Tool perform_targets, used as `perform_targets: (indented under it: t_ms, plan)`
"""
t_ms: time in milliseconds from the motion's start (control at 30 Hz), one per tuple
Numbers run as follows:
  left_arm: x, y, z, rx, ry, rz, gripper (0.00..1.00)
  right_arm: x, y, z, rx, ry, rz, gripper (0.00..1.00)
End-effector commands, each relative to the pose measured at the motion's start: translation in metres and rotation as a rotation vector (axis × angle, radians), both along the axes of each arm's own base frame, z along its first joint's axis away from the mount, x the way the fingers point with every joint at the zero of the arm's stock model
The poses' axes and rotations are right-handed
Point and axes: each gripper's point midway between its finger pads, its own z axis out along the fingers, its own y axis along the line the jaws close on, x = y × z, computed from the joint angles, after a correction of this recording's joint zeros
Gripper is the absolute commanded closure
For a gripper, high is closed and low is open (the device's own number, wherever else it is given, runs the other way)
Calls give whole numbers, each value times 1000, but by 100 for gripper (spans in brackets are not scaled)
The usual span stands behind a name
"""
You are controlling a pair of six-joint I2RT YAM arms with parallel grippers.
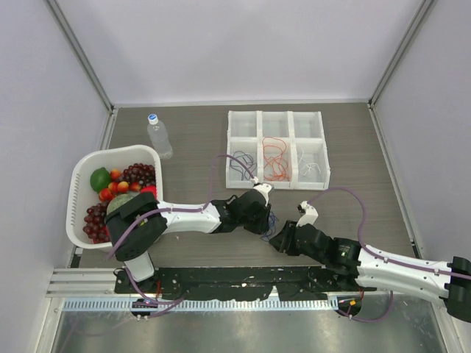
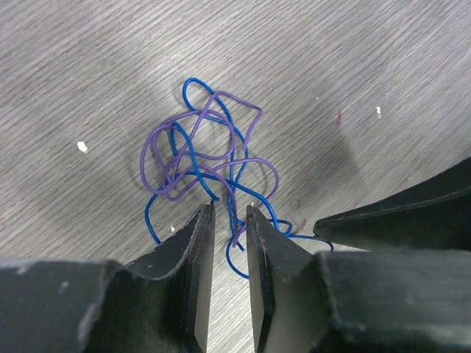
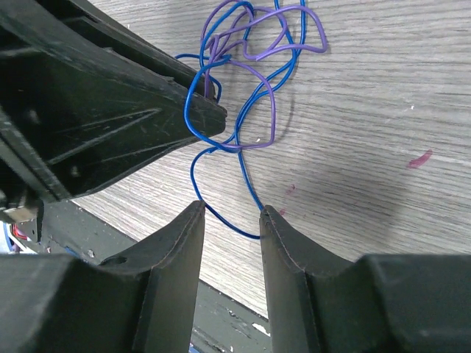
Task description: Untangle the cables
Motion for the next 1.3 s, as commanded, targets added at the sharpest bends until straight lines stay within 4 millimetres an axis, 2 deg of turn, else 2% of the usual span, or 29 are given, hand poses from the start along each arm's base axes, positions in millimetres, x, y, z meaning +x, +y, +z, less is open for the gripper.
perform_targets:
  t_ms: [0, 100, 200, 333, 567, 800, 933, 1100, 1133, 1200, 1233, 1267]
  plan:
    - [8, -8, 5, -8, -29, -4, 75, 4, 7, 10, 32, -28, 6, 59]
    - [6, -7, 8, -13, -29, -12, 84, 4, 8, 10, 33, -32, 9, 58]
    - [7, -7, 16, -21, -43, -21, 99, 4, 10, 12, 46, -38, 12, 57]
    - [0, -1, 33, -32, -32, -36, 100, 5, 13, 14, 46, -42, 21, 55]
    - [-22, 10, 101, -142, -71, -134, 100, 13, 29, 11, 87, -53, 12, 57]
    - [-33, 38, 196, -293, -229, -172, 100, 20, 40, -6, 86, -29, -20, 90]
    - [-39, 71, 274, -385, -393, -172, 100, 26, 31, -16, 54, -17, -90, 99]
    - [-34, 136, 359, -409, -639, -68, 100, 32, 9, -28, 81, 30, -260, 99]
    - [-33, 152, 378, -411, -682, -26, 100, 35, -3, -33, 50, 21, -305, 99]
    - [-30, 186, 406, -406, -749, 69, 100, 37, -16, -35, 54, 24, -377, 99]
    - [-27, 201, 414, -389, -777, 112, 100, 40, -20, -31, 84, 17, -418, 99]
    - [-26, 216, 423, -378, -805, 147, 100, 39, -29, -35, 62, 23, -439, 99]
